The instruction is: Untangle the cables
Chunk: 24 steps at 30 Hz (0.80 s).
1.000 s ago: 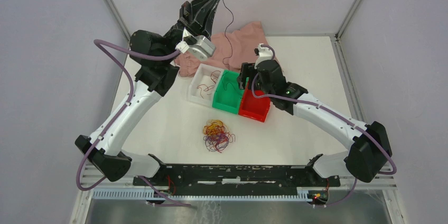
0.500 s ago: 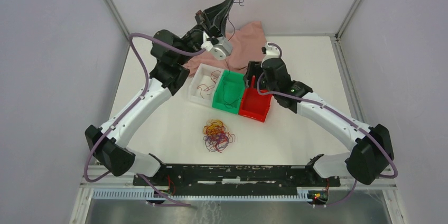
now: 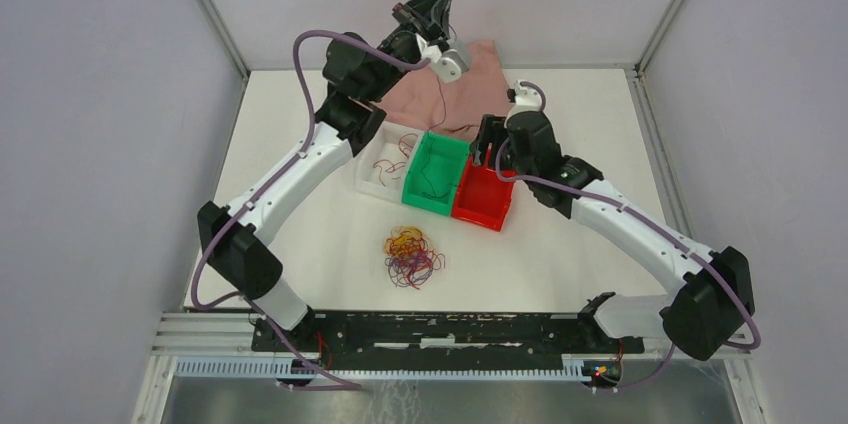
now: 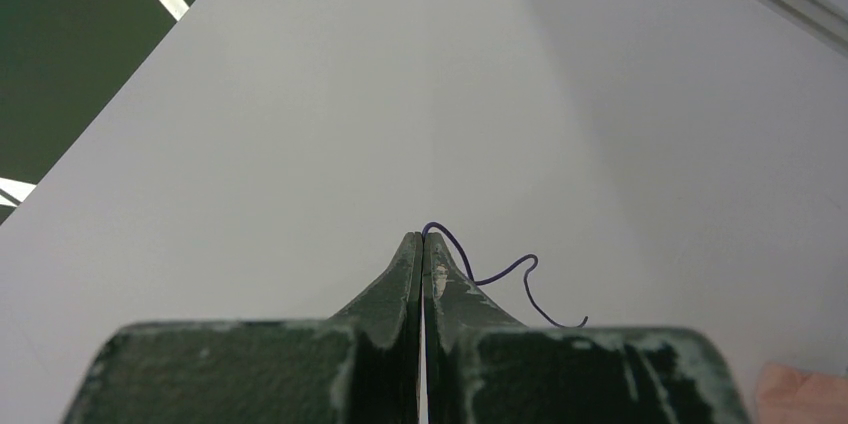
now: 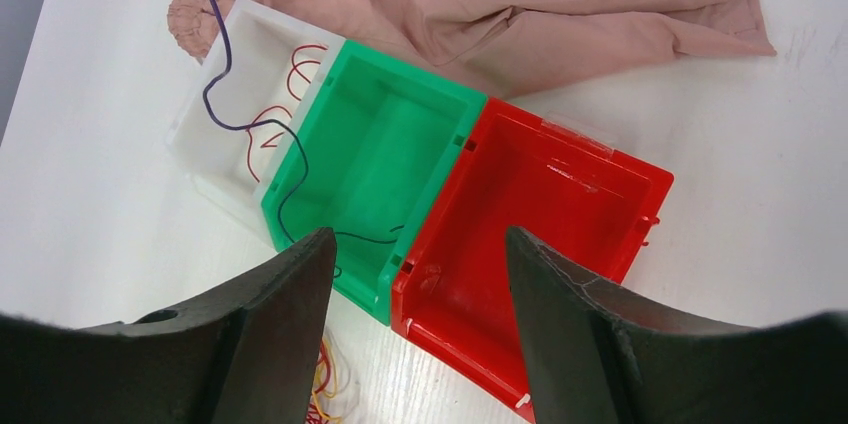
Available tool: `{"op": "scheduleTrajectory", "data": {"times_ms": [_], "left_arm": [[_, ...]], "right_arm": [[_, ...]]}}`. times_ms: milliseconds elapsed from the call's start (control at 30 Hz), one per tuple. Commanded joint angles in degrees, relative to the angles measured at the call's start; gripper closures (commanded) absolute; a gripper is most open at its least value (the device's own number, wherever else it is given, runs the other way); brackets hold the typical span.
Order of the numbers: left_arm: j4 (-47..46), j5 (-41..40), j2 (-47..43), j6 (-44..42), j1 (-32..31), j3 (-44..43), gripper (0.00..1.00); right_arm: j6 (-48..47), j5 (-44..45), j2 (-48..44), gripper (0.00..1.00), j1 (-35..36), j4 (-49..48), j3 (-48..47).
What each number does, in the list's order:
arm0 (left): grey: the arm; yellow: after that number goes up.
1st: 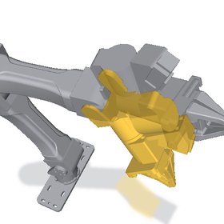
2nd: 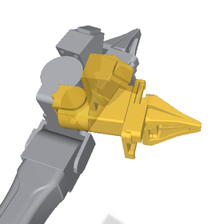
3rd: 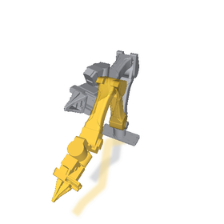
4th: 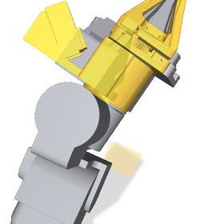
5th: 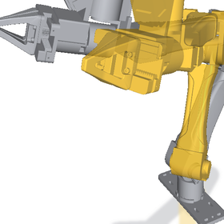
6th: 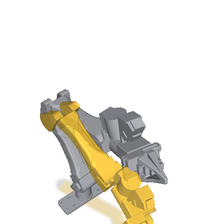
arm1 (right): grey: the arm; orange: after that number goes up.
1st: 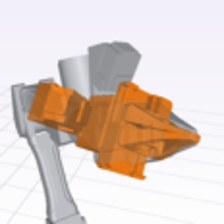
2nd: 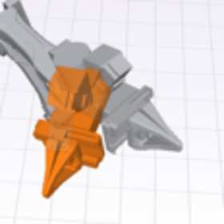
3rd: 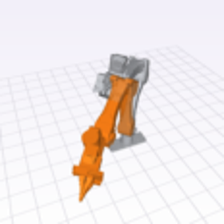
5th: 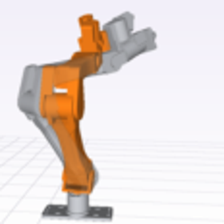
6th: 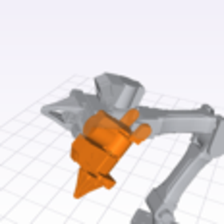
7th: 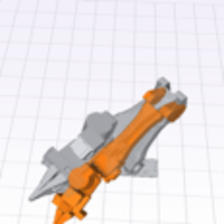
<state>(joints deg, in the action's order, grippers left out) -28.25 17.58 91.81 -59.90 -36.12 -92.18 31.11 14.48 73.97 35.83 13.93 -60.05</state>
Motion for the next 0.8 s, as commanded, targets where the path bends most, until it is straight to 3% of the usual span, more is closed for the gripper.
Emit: {"op": "scheduleTrajectory", "data": {"times_ms": [0, 133, 333, 400, 533, 767], "left_arm": [[-1.7, -2.9, 0.7, -1.4, -0.2, -6.8, 0.97], [-1.0, -7.1, -1.4, 1.1, -0.4, -1.7, 0.97], [2.4, -10.4, -13.6, 7.4, -0.6, 22.2, 0.97], [6.5, -10.4, -16.5, 10.9, -0.9, 26.6, 0.97], [16.2, -10.1, -19.6, 17.2, -1.8, 29.1, 0.97], [30.4, -0.3, -20.7, 25.9, -1.9, 26.8, 0.97]], "right_arm": [[0.6, 0.9, -2.7, 0.31, -0.5, -1.8, 0.4], [1.3, 1.2, -3.7, 0.32, -0.7, -2.0, 1.7], [2.0, 1.3, -5.5, 0.33, -1.0, -2.4, 4.5], [2.2, 1.2, -5.6, 0.33, -1.2, -2.5, 4.9], [2.8, 1.1, -5.6, 0.34, -1.2, -2.6, 5.2], [3.8, 1.5, -5.8, 0.35, -1.4, -2.8, 5.5]]}}
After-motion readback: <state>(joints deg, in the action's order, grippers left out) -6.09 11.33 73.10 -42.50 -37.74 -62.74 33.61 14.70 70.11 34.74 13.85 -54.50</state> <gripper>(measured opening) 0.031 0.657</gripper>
